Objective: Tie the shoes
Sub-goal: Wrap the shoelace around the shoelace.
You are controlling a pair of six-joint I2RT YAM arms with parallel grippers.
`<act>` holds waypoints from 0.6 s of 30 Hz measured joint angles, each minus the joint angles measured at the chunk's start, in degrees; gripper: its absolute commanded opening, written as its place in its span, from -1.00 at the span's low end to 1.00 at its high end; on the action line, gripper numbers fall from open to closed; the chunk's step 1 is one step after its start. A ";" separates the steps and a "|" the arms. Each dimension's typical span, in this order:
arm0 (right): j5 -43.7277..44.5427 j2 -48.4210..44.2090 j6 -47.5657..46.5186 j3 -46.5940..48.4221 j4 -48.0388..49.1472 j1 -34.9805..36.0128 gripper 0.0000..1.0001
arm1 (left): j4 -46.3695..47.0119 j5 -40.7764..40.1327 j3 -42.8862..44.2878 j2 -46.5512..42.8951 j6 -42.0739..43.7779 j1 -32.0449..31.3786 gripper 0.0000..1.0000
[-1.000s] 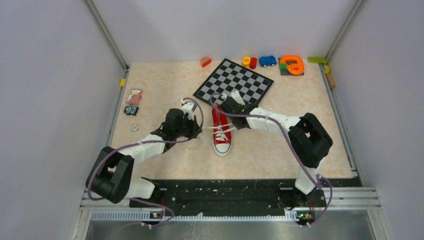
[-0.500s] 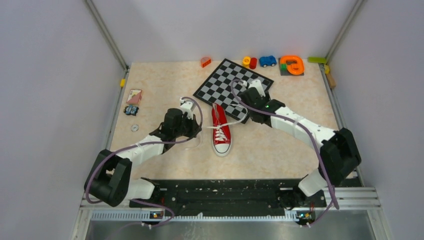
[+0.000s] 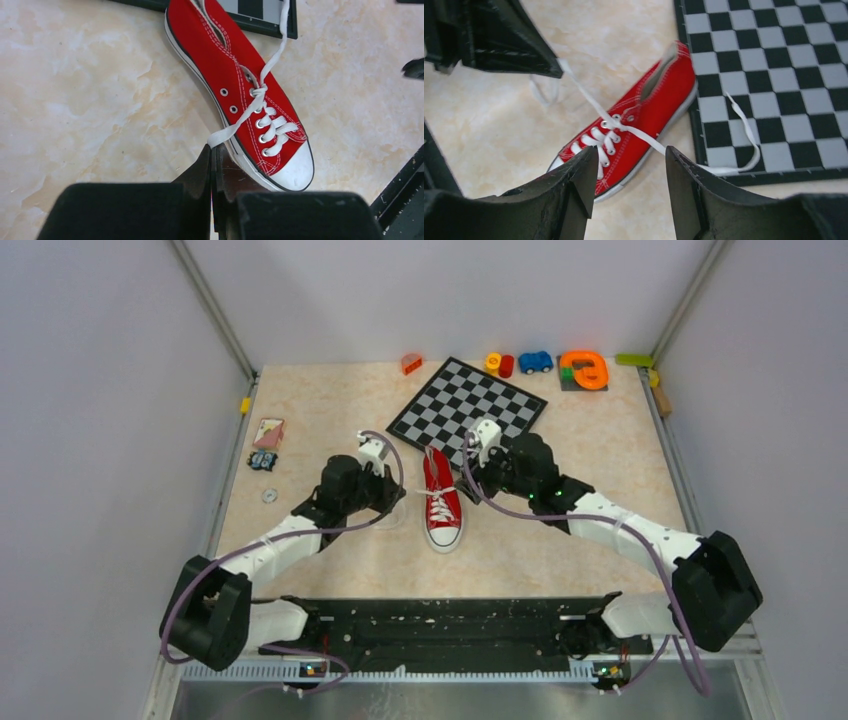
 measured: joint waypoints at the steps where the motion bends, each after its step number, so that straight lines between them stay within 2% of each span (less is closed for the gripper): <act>1: -3.02 0.13 -0.90 -1.01 2.32 -0.02 0.09 | -0.02 0.20 0.00 -0.48 0.09 0.00 -0.97; 7: -15.08 8.50 -5.40 3.48 8.17 0.39 0.04 | -0.24 0.31 0.11 -3.61 1.18 0.00 -0.93; 15: -19.93 20.61 -13.40 7.61 12.17 4.44 -0.18 | -0.42 0.28 0.31 -3.72 2.19 0.00 -0.93; 18: -21.42 24.50 -15.19 9.25 12.83 5.03 -0.34 | -0.37 0.35 0.33 -3.72 2.62 0.00 -0.93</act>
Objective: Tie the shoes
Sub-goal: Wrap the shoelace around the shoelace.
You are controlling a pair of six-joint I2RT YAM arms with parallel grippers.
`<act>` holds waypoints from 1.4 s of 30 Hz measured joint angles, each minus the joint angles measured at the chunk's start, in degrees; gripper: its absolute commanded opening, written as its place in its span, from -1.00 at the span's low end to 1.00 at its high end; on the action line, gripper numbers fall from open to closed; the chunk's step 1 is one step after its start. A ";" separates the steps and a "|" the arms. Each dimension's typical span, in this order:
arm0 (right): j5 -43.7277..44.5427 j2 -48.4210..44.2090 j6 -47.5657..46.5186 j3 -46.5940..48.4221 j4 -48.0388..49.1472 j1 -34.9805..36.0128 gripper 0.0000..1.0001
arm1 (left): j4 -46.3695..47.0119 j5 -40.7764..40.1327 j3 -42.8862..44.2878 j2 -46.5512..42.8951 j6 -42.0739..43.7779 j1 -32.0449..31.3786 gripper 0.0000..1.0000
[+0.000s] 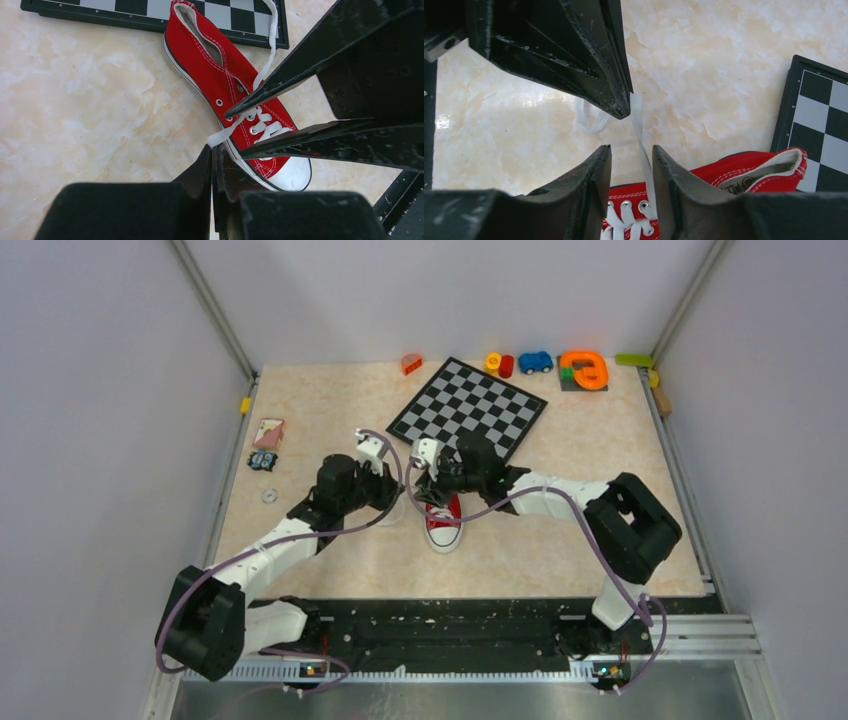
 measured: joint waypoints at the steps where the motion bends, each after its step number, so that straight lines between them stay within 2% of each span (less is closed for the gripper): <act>1: -0.20 0.79 -0.44 0.35 0.17 0.07 -0.40 | 0.00 0.00 0.00 0.00 0.09 0.00 -0.93; 3: -0.24 1.99 -0.79 0.92 0.70 0.20 -0.52 | 0.00 0.02 0.00 0.00 0.24 0.00 -0.93; 5: -0.04 2.95 -0.96 1.60 1.25 0.35 -0.73 | 0.00 0.04 0.00 0.00 0.28 0.00 -0.92; 7: 0.11 3.26 -0.92 1.97 2.03 0.46 -0.98 | 0.00 0.07 0.00 -0.02 0.31 0.00 -0.79; 9: 0.15 3.28 -0.79 1.97 3.10 0.55 -1.00 | 0.00 0.02 0.00 -0.02 0.44 0.00 -0.53; 11: 0.15 3.28 -0.50 1.90 4.17 0.55 -1.00 | 0.00 -0.09 0.00 -0.02 0.46 0.00 -0.36; 14: 0.22 3.28 -0.11 1.55 5.75 0.55 -1.00 | -0.02 -1.07 0.00 -0.02 0.17 0.00 -0.27; 25: -0.68 2.91 2.62 -0.48 8.15 0.55 -1.00 | 0.20 -4.57 -0.02 2.80 -0.04 0.00 -0.24; 36: -1.38 2.86 2.78 -0.50 8.61 0.55 -1.00 | 2.43 -1.92 -0.28 7.98 0.24 0.00 -0.16; 38: -1.51 2.82 2.82 -0.50 8.63 0.55 -1.00 | 3.56 -1.49 -0.74 8.00 0.31 0.00 -0.25; 42: -1.88 2.82 3.17 -0.50 8.72 0.55 -1.00 | 5.33 -1.27 -1.44 8.00 0.48 0.02 -0.60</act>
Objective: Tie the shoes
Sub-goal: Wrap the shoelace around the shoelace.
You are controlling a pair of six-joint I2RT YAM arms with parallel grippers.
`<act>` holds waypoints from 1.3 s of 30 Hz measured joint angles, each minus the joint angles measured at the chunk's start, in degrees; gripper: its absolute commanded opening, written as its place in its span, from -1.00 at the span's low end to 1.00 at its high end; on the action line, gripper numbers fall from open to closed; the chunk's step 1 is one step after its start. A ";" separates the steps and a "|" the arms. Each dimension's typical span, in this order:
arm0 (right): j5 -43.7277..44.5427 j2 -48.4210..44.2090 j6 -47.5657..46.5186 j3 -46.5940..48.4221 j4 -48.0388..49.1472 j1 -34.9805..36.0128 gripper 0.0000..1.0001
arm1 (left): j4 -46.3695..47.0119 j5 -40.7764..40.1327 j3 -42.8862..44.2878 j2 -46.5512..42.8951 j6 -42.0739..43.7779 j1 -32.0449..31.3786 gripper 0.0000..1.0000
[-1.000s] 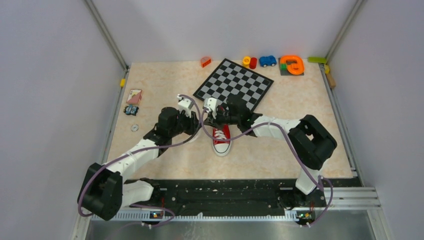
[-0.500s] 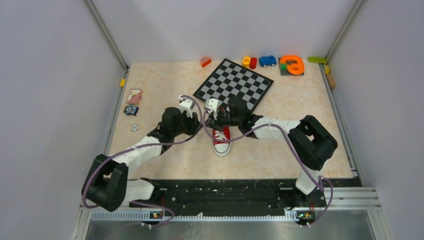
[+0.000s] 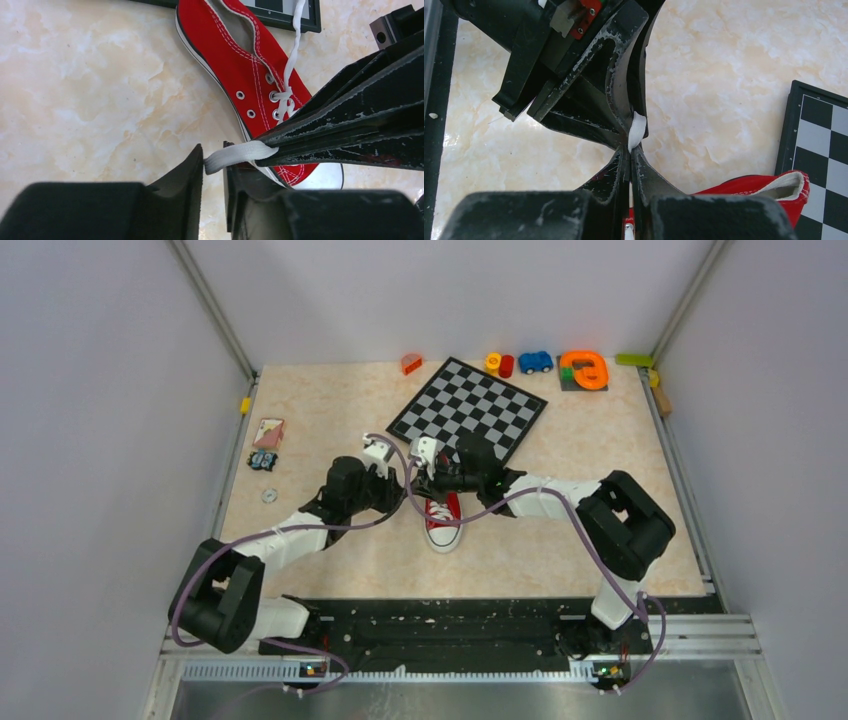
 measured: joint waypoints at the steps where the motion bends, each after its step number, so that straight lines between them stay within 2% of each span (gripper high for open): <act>1: -0.13 0.00 0.02 0.00 0.00 0.00 -1.00 | 0.26 0.00 0.00 0.00 0.26 0.00 -0.61; 4: -0.35 0.00 0.31 0.00 0.00 -0.02 -1.00 | 0.39 -0.26 0.00 0.00 0.57 0.00 -0.28; 5: -0.44 0.00 0.42 0.00 0.00 -0.07 -1.00 | 0.31 -0.35 0.00 0.00 0.68 -0.02 -0.26; 8: -0.79 0.00 0.61 0.00 0.00 -0.13 -1.00 | 0.24 -0.74 0.00 0.00 0.52 0.00 -0.42; 16: -1.44 0.00 0.92 0.00 -0.02 -0.35 -1.00 | -0.13 -1.86 -0.04 -0.22 0.52 0.00 -0.44; 19: -1.60 0.00 0.92 0.00 -0.04 -0.37 -1.00 | -0.26 -2.08 -0.81 -2.05 0.39 0.00 -0.64; 22: -1.66 0.00 0.90 0.00 -0.09 -0.37 -1.00 | -0.24 -2.38 -1.70 -4.48 0.31 0.00 -1.00; 29: -1.81 0.00 0.92 0.00 -0.26 -0.39 -1.00 | -0.98 -3.52 -1.86 -5.77 0.33 0.00 -1.00; 32: -1.84 0.00 1.05 0.00 -0.26 -0.55 -1.00 | -2.80 -5.49 -1.86 -5.99 -0.39 -0.02 -0.90; 39: -2.62 -0.17 2.38 0.00 0.20 -1.33 -1.00 | -3.48 -9.35 -2.40 -8.66 -3.04 0.00 -0.89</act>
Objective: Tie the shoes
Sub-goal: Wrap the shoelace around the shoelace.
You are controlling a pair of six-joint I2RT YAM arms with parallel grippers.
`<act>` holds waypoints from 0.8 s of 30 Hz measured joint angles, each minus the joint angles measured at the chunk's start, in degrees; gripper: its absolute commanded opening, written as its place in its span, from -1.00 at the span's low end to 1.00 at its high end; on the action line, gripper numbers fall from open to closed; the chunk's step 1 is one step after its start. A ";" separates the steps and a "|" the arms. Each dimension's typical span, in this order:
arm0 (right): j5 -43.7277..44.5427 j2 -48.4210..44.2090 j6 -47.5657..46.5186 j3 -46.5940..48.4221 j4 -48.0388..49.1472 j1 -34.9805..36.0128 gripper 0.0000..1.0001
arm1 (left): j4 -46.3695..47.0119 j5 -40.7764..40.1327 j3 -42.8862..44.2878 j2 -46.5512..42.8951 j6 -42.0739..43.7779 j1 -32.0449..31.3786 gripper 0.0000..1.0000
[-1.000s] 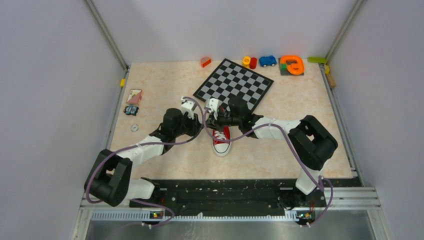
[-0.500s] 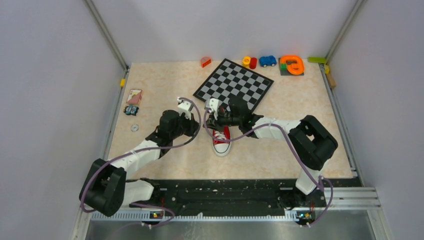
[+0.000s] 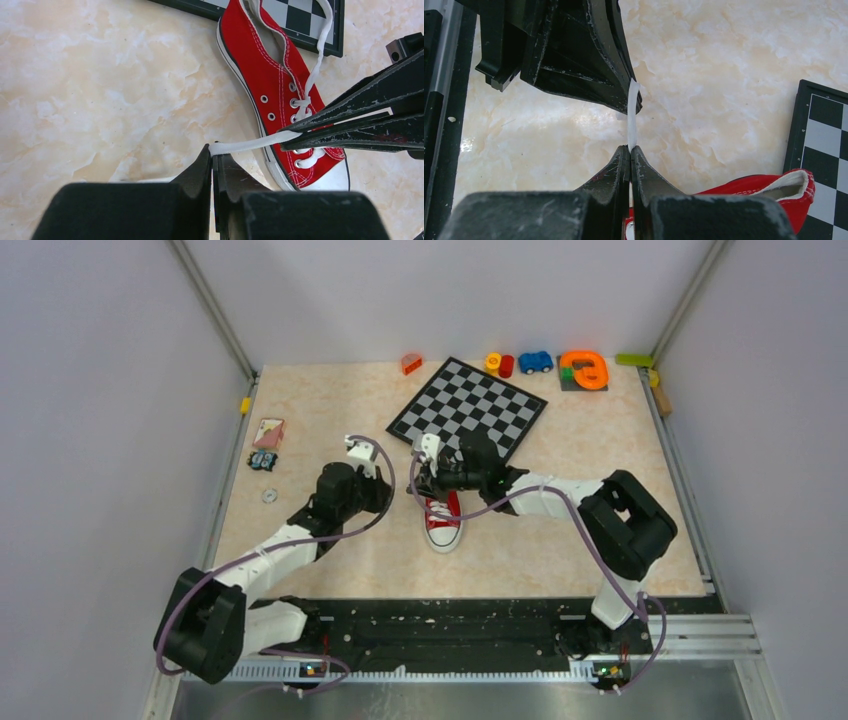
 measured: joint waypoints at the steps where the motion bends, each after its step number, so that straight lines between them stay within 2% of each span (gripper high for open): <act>1: -0.15 -0.07 0.07 0.00 0.00 -0.04 -1.00 | 0.00 -0.04 0.00 -0.11 -0.15 0.04 -0.91; 5: -0.33 -0.20 0.13 0.00 -0.02 -0.07 -1.00 | -0.04 0.07 0.02 -0.13 -0.55 0.04 -1.00; 7: -0.33 -0.20 0.13 0.00 -0.07 -0.07 -0.83 | -0.13 0.15 0.02 -0.35 -0.74 0.04 -1.00; 10: -0.37 -0.20 0.24 0.00 -0.31 -0.11 -0.42 | -0.24 0.61 0.02 -1.79 -1.64 0.17 -1.00; 13: -0.61 -0.20 0.37 0.00 -0.46 -0.13 -0.23 | -0.24 1.46 0.04 -3.91 -2.82 0.42 -1.00; 18: -0.50 -1.77 1.73 -1.51 0.04 -0.28 -0.06 | -1.40 3.78 1.46 -4.96 -4.83 0.70 -1.00; 24: 0.72 -8.61 11.15 -5.62 1.42 -4.42 -0.03 | -0.83 7.15 2.34 -4.68 -6.62 0.74 -1.00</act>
